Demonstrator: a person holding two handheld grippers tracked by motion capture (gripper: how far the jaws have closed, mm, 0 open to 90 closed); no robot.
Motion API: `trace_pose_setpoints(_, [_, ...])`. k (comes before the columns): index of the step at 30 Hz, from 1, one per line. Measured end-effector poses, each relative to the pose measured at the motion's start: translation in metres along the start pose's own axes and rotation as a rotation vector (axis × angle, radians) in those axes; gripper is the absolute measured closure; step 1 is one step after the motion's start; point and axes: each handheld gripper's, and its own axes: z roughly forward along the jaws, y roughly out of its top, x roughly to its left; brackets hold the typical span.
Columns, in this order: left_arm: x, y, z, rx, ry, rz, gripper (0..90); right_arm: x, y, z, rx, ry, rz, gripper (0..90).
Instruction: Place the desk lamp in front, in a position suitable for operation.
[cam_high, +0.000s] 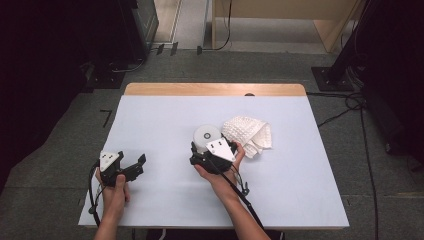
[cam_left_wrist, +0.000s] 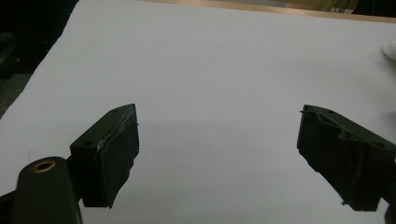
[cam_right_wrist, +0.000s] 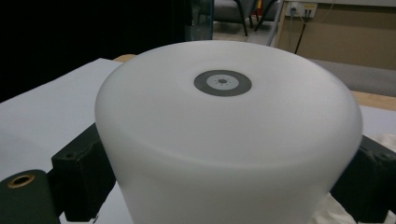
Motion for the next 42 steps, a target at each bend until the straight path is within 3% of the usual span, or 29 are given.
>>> trace_pose_setpoints(10, [0.001,0.0,0.0,0.0,-0.006,-0.006,13.7,0.035,0.005,0.031,0.01,0.005,0.005,8.5])
trace_pose_setpoints(18, [0.001,0.0,0.0,-0.002,-0.008,-0.01,13.7,0.053,0.003,0.049,0.022,0.012,-0.001,8.4])
trace_pose_setpoints(34, [0.001,0.001,0.001,0.001,-0.007,-0.01,13.7,0.061,-0.007,0.062,0.047,0.032,-0.009,8.1])
trace_pose_setpoints(39, [0.001,0.001,0.001,0.003,-0.007,-0.009,13.7,0.061,-0.005,0.058,0.023,0.035,-0.005,3.8])
trace_pose_setpoints(42, [0.002,0.001,0.001,0.004,-0.007,-0.009,13.7,0.058,0.005,0.048,-0.019,0.068,0.001,2.7])
